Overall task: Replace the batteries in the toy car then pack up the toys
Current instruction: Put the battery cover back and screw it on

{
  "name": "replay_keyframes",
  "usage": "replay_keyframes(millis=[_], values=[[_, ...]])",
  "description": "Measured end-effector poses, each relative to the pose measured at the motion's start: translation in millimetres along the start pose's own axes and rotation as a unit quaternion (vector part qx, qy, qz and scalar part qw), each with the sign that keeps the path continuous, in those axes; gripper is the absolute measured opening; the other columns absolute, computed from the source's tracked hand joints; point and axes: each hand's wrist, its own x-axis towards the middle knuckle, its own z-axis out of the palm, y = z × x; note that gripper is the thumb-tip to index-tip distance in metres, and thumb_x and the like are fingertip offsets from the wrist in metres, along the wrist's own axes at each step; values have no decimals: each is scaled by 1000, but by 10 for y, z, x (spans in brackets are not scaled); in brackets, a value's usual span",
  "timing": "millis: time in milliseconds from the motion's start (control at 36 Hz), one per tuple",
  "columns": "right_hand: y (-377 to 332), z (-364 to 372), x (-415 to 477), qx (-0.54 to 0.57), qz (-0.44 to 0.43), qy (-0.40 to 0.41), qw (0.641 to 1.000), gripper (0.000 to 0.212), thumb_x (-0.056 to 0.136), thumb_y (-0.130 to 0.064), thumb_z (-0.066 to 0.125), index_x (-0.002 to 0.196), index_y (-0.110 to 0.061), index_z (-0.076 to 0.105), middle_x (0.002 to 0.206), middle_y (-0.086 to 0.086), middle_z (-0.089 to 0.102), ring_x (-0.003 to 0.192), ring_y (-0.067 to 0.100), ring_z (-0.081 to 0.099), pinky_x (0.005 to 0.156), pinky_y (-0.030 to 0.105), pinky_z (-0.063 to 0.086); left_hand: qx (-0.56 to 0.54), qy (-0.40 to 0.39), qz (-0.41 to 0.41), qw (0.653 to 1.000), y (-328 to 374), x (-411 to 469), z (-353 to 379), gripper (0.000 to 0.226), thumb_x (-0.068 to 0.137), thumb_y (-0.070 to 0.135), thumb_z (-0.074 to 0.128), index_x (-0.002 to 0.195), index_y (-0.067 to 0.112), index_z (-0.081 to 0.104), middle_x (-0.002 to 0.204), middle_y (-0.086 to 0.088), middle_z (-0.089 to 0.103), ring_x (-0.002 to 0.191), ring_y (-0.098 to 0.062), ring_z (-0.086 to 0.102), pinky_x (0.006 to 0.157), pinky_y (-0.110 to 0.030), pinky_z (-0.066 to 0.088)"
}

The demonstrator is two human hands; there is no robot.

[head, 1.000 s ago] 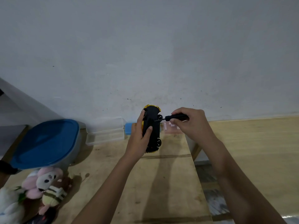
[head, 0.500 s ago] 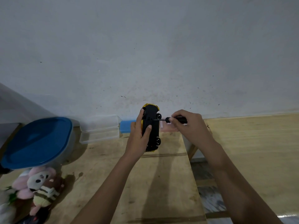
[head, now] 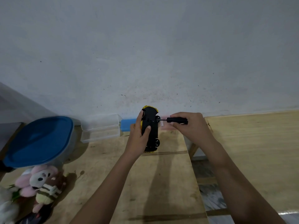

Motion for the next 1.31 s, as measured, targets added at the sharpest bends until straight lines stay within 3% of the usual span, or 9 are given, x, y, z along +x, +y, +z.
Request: replay_keyframes(millis=[56, 111, 222, 389, 556, 889, 1000, 1167, 1306], values=[[39, -5, -47, 7, 1, 5, 1000, 22, 78, -6, 72, 99, -11, 72, 86, -7, 68, 72, -10, 59, 73, -2, 41, 19, -3, -27, 999, -78, -27, 38, 59, 99, 32, 43, 146, 45, 10, 119, -8, 41, 92, -19, 54, 73, -21, 47], [93, -5, -98, 14, 4, 7, 1000, 23, 79, -5, 71, 100, -12, 72, 86, -12, 65, 73, -18, 57, 72, -3, 40, 29, -12, -56, 998, -167, -62, 83, 60, 99, 30, 43, 147, 43, 10, 120, -10, 40, 91, -19, 55, 71, -24, 48], [221, 11, -186, -5, 33, -10, 999, 21, 81, -11, 70, 102, -13, 72, 89, -3, 68, 73, -12, 54, 69, -4, 39, 56, -48, -128, 989, -299, -161, 188, 64, 99, 22, 41, 148, 41, 5, 113, -9, 32, 74, -17, 48, 58, -19, 37], [406, 112, -296, -5, 64, -26, 998, 21, 80, -9, 71, 101, -12, 72, 88, -3, 68, 83, 5, 60, 75, 0, 43, 100, -70, -179, 976, -425, -299, 285, 66, 98, 20, 41, 149, 39, 4, 129, -16, 27, 81, -24, 49, 79, -28, 43], [508, 147, -333, 2, 78, -45, 996, 23, 81, -10, 70, 104, -8, 70, 93, 1, 68, 88, 8, 59, 77, 5, 43, 181, -57, -188, 964, -554, -373, 366, 64, 99, 25, 41, 148, 39, 3, 109, -4, 24, 66, -20, 49, 67, -32, 45], [561, 155, -391, -22, 88, -58, 994, 24, 82, -11, 69, 106, -11, 70, 91, -3, 65, 88, 6, 57, 82, 14, 43, 354, -40, -143, 923, -619, -364, 515, 63, 94, 43, 43, 147, 29, 12, 131, -9, 37, 99, -28, 56, 73, -36, 48], [586, 155, -415, -7, 93, -50, 994, 24, 81, -9, 70, 104, -10, 71, 95, 3, 70, 87, 6, 59, 81, 13, 43, 386, -24, -130, 913, -651, -374, 547, 63, 94, 52, 37, 147, 26, 17, 134, -8, 34, 119, -29, 41, 92, -45, 38], [632, 125, -458, -9, 92, -38, 995, 23, 80, -8, 71, 103, -8, 71, 96, 6, 71, 87, 6, 59, 74, 5, 41, 137, -74, -175, 972, -698, -378, 640, 57, 99, 32, 36, 150, 32, 8, 141, -15, 21, 126, -32, 29, 104, -41, 30], [671, 99, -508, -4, 95, -33, 995, 22, 79, -6, 70, 102, -6, 71, 97, 9, 71, 84, 7, 58, 71, -4, 39, 127, -114, -171, 970, -661, -348, 631, 65, 96, 27, 46, 150, 33, 10, 144, -13, 21, 134, -31, 23, 111, -41, 24]])
